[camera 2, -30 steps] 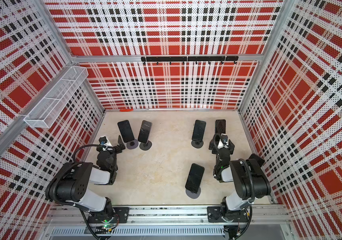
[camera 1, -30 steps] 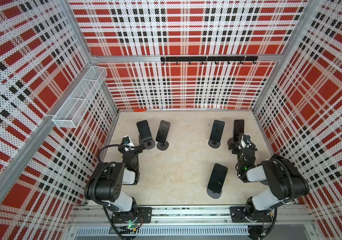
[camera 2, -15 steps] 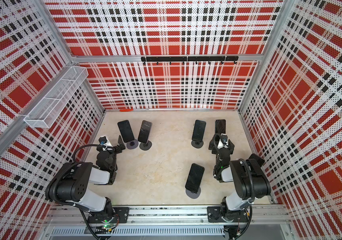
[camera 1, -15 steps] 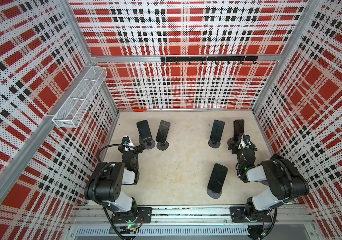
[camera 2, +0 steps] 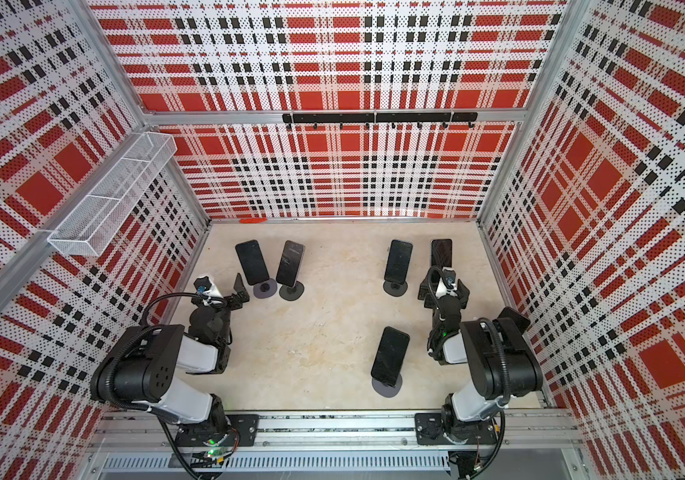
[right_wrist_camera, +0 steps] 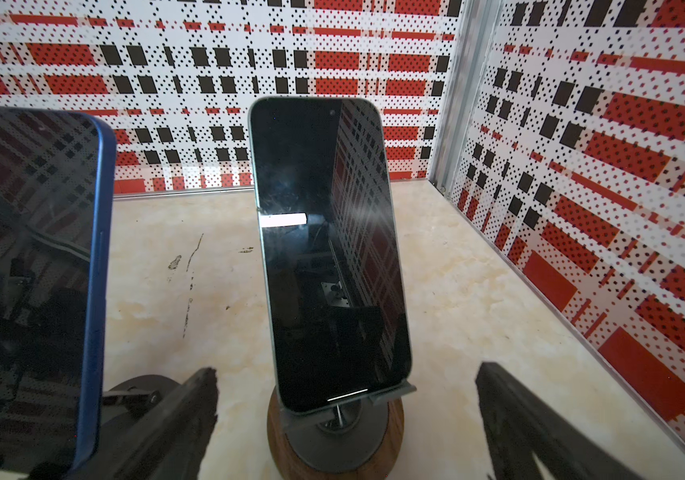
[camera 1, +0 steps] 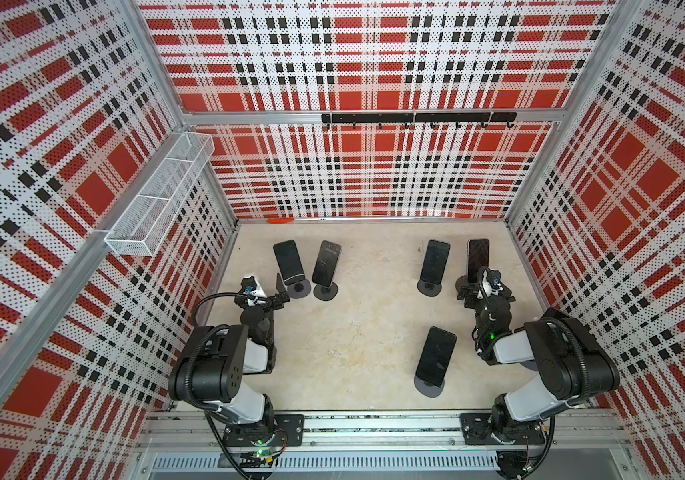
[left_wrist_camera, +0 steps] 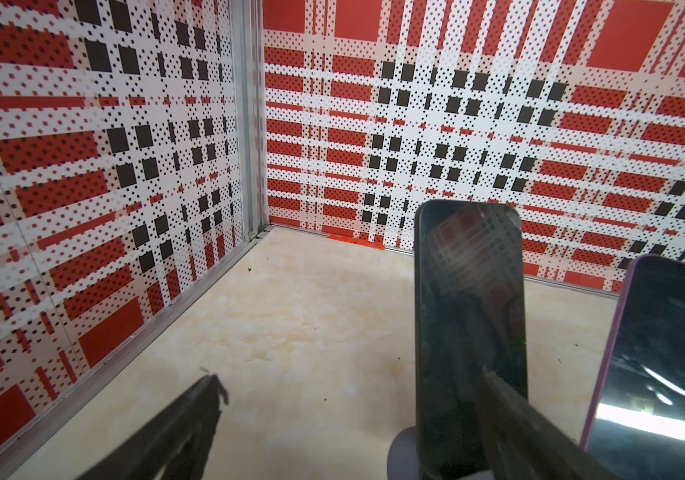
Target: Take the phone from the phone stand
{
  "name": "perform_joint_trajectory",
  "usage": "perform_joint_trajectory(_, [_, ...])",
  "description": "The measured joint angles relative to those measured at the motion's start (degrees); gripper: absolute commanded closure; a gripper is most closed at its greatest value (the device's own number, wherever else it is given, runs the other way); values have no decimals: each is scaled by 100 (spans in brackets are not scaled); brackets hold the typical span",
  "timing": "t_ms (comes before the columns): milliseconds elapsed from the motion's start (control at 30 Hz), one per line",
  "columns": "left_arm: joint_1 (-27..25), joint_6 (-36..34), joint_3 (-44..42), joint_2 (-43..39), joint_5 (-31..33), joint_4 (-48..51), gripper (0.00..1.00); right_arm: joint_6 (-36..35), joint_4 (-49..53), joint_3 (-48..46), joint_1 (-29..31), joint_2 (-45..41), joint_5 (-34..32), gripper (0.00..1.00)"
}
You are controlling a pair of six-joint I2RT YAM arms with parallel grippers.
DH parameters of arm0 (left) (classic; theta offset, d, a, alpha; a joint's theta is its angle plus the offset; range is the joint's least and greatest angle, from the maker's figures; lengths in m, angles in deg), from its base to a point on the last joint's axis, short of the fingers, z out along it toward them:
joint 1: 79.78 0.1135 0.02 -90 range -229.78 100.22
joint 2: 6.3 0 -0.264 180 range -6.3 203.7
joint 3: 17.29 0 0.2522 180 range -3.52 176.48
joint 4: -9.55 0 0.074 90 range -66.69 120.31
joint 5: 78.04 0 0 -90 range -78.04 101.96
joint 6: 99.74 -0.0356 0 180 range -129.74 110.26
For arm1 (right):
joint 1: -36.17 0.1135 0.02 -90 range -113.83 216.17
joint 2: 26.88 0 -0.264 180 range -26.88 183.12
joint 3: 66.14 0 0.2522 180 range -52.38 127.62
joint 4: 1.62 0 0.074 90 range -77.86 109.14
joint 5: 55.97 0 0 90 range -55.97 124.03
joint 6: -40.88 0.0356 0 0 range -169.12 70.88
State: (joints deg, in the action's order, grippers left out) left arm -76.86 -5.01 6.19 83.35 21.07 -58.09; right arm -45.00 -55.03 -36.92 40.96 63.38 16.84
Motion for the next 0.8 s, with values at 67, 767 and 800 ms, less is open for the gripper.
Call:
perform_joint_trajectory(67, [31, 31, -87, 0, -52, -98, 2, -4, 57, -31, -11, -114, 0, 0])
perform_joint_trajectory(767, [-3049, -898, -173, -3099, 1394, 1091, 2, 1740, 6924, 2675, -63, -3097, -885, 0])
perform_joint_trajectory(800, [-3390, -1025, -173, -3049, 1464, 1132, 2, 1867, 7246, 2833, -74, -3027, -898, 0])
